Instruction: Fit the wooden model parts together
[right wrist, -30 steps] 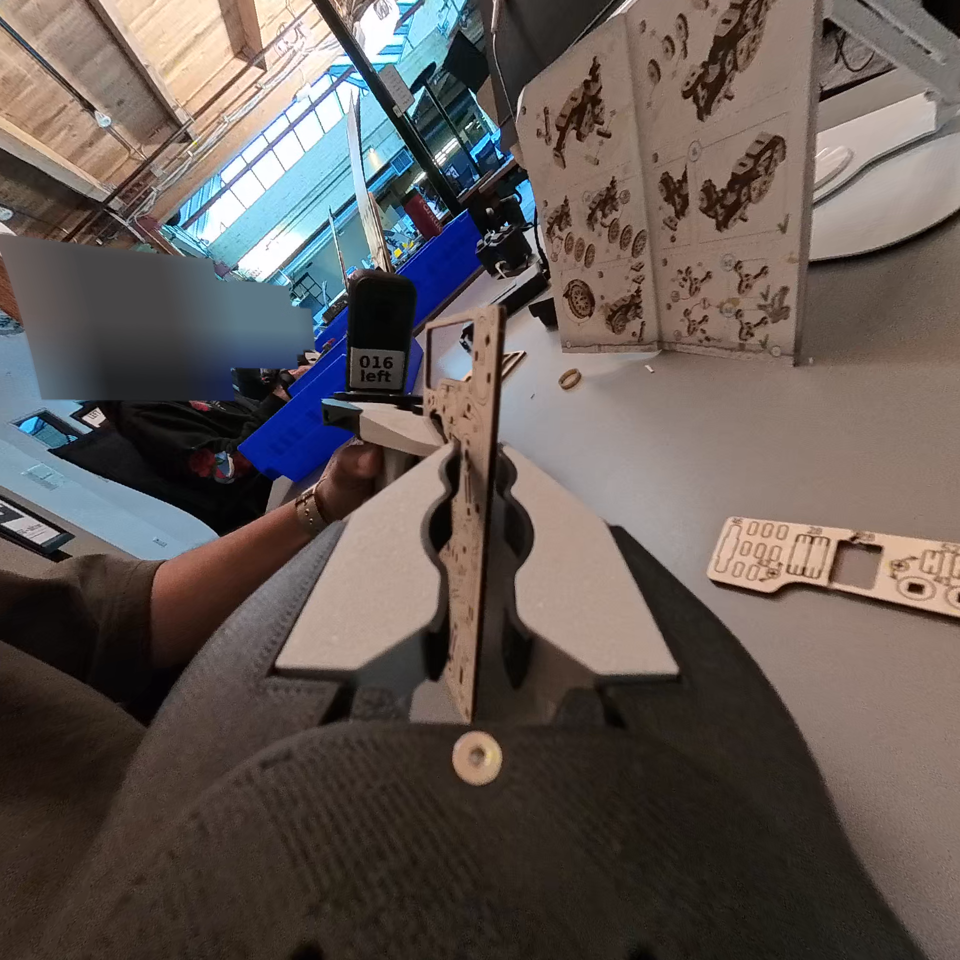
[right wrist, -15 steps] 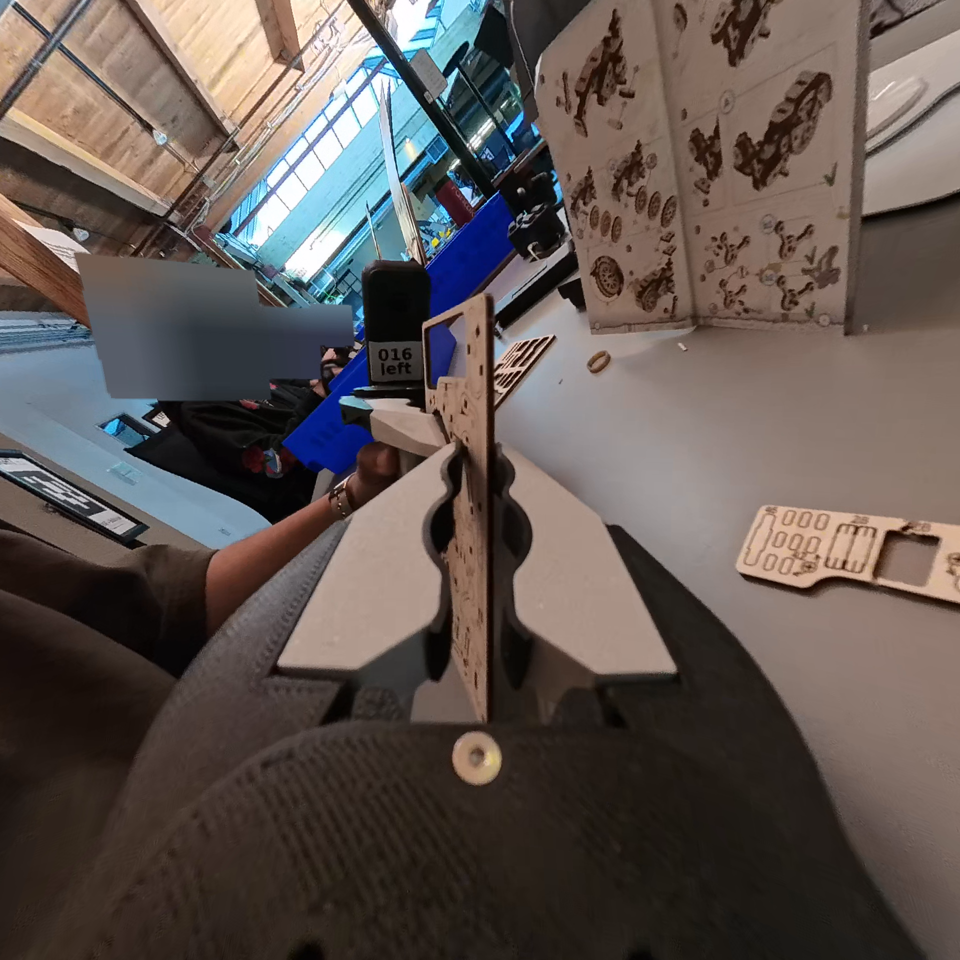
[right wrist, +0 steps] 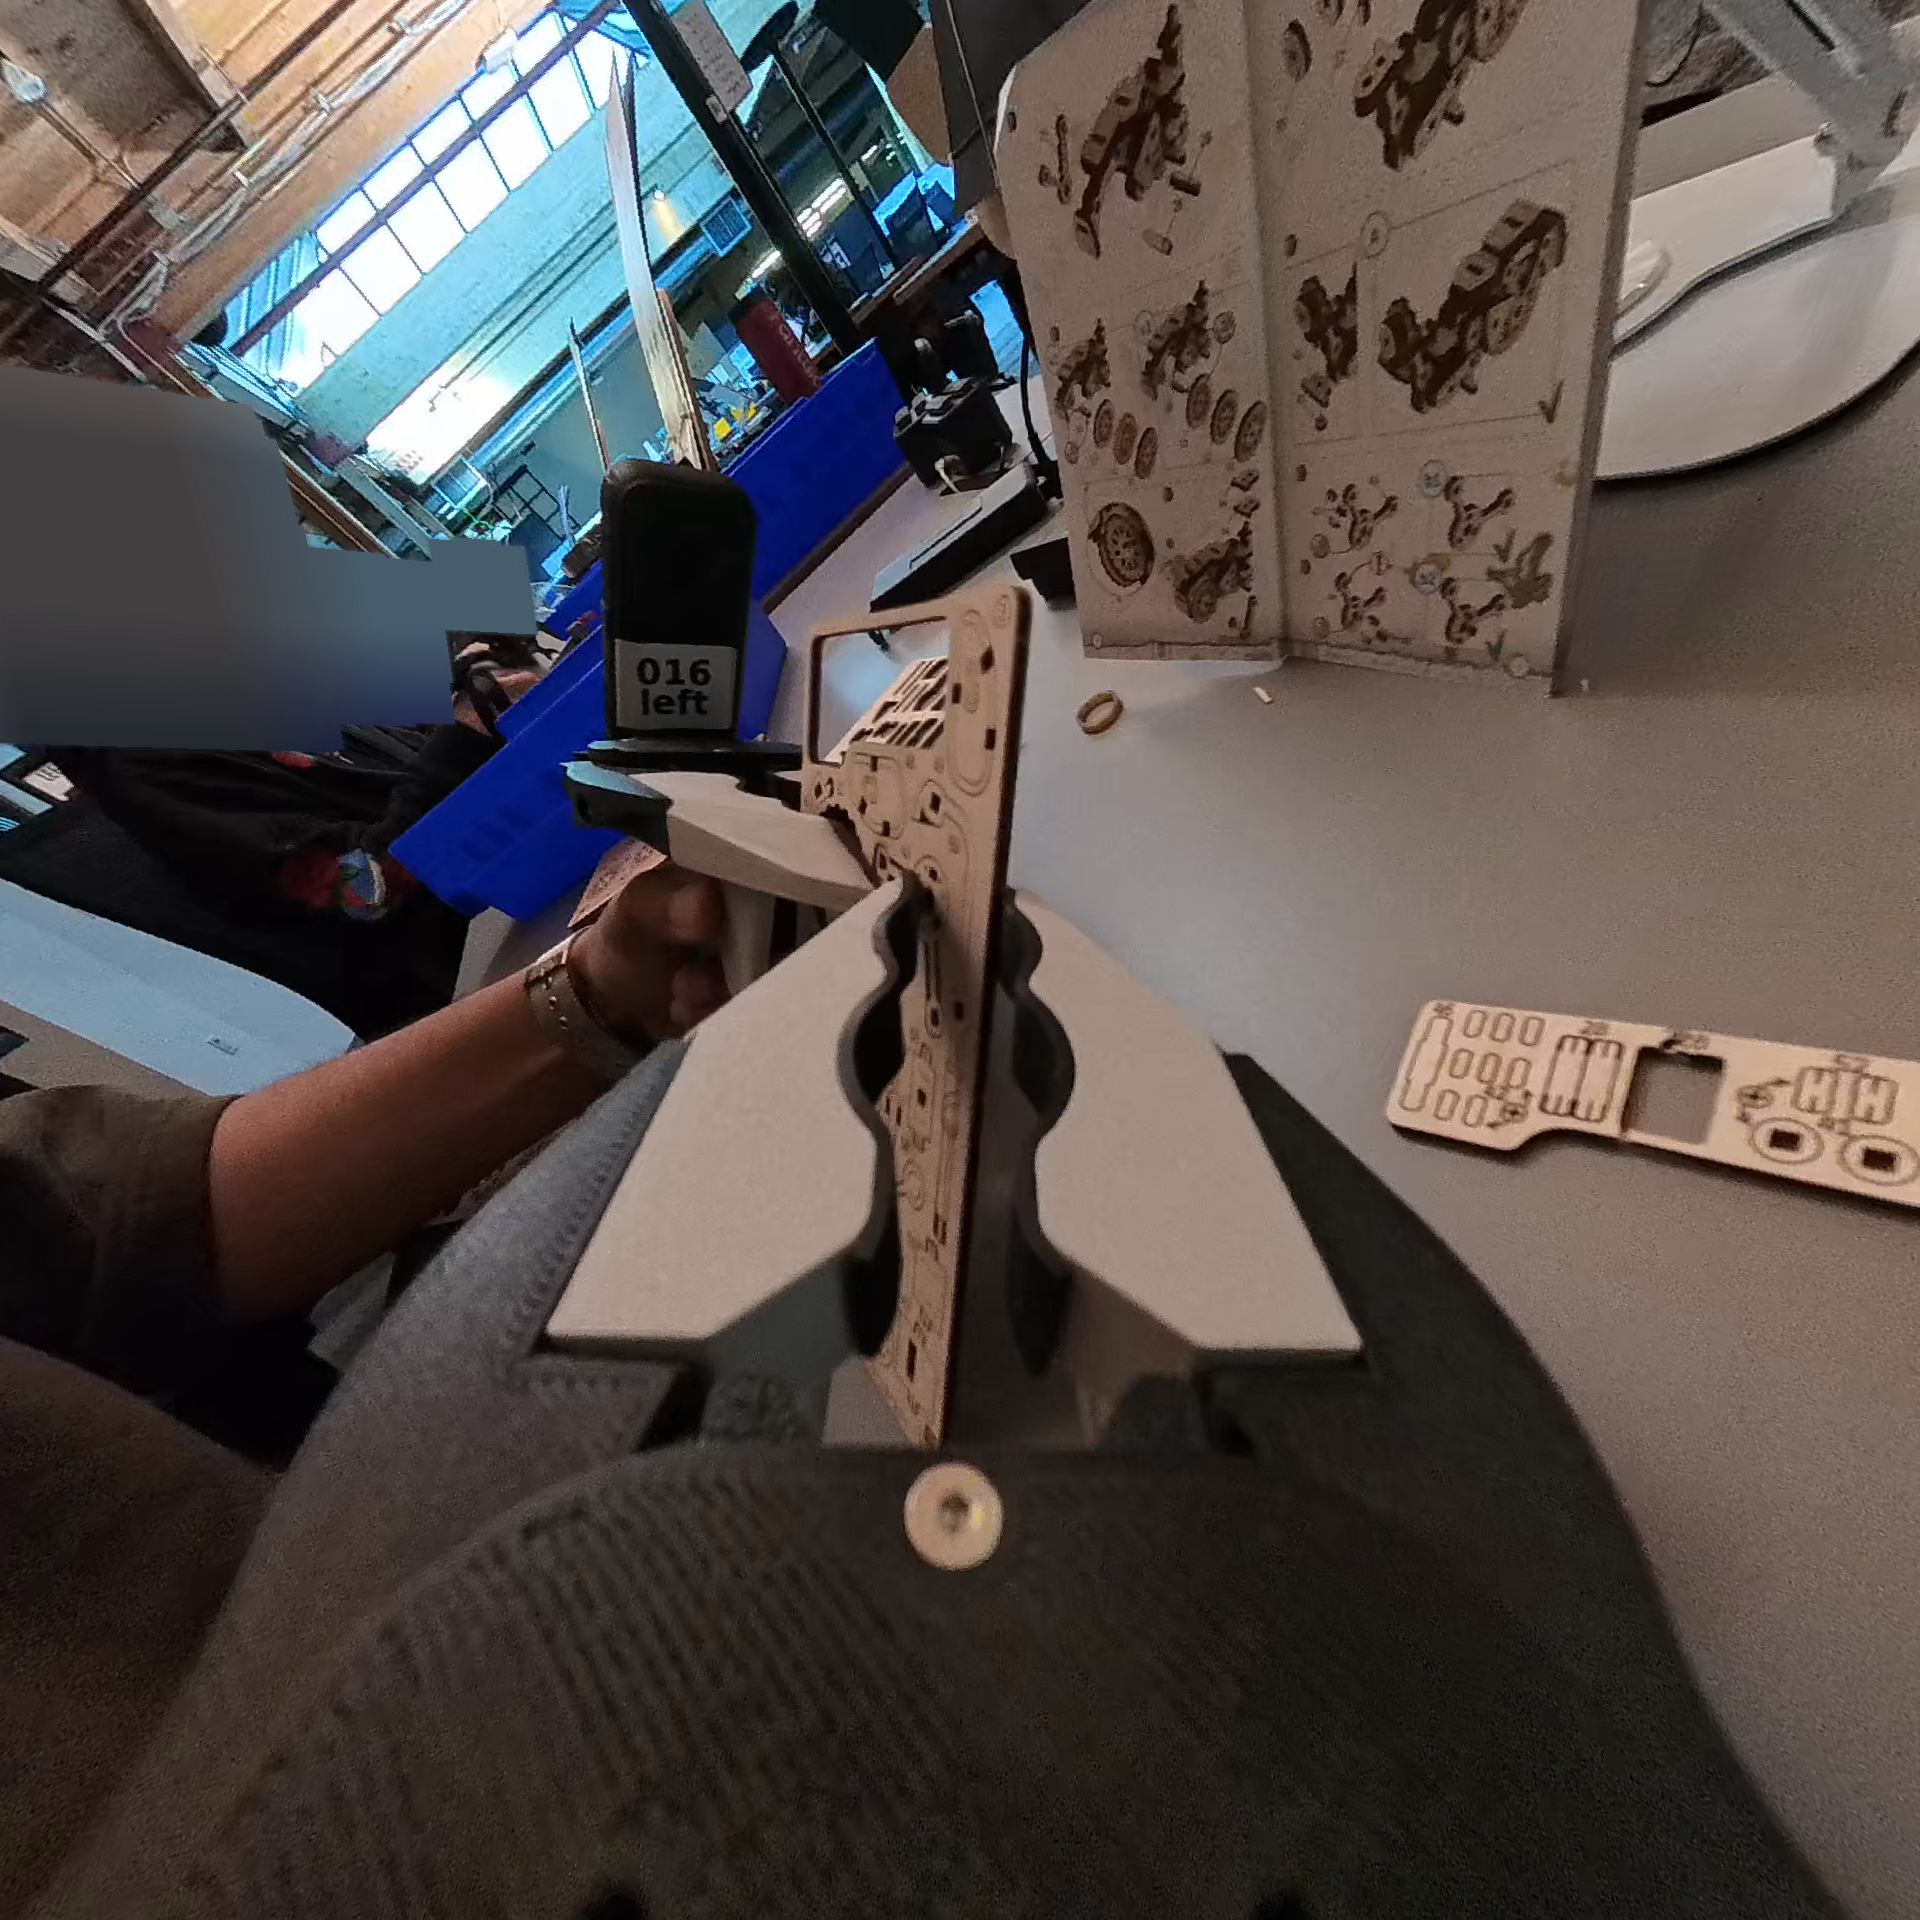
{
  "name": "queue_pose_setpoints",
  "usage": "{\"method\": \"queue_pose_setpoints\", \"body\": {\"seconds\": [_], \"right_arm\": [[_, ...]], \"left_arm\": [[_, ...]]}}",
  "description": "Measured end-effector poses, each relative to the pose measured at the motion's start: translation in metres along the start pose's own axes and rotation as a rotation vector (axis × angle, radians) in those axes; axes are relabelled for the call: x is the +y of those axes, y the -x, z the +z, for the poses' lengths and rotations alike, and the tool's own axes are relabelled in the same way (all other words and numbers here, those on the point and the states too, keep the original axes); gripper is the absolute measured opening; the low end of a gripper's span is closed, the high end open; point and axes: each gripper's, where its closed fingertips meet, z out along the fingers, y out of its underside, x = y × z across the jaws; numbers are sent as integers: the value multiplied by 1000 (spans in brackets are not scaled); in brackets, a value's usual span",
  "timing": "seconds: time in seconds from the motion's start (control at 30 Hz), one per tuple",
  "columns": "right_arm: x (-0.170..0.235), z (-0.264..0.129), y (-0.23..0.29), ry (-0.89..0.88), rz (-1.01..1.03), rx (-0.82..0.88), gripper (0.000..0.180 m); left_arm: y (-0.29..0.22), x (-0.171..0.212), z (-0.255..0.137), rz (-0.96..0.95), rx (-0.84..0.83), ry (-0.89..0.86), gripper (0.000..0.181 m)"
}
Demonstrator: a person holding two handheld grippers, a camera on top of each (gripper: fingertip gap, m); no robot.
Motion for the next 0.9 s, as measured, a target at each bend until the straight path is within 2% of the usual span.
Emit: {"method": "queue_pose_setpoints", "body": {"seconds": [0.43, 0.67, 0.9], "right_arm": [[2, 0, -7, 22, -16, 76, 16], [4, -2, -7, 27, 113, -39, 13], [6, 0, -11, 48, 70, 19, 16]], "left_arm": [[5, 1, 2, -2, -39, 11, 0], [3, 3, 3, 6, -28, 28, 0], [8, 4, 3, 4, -68, 25, 0]]}}
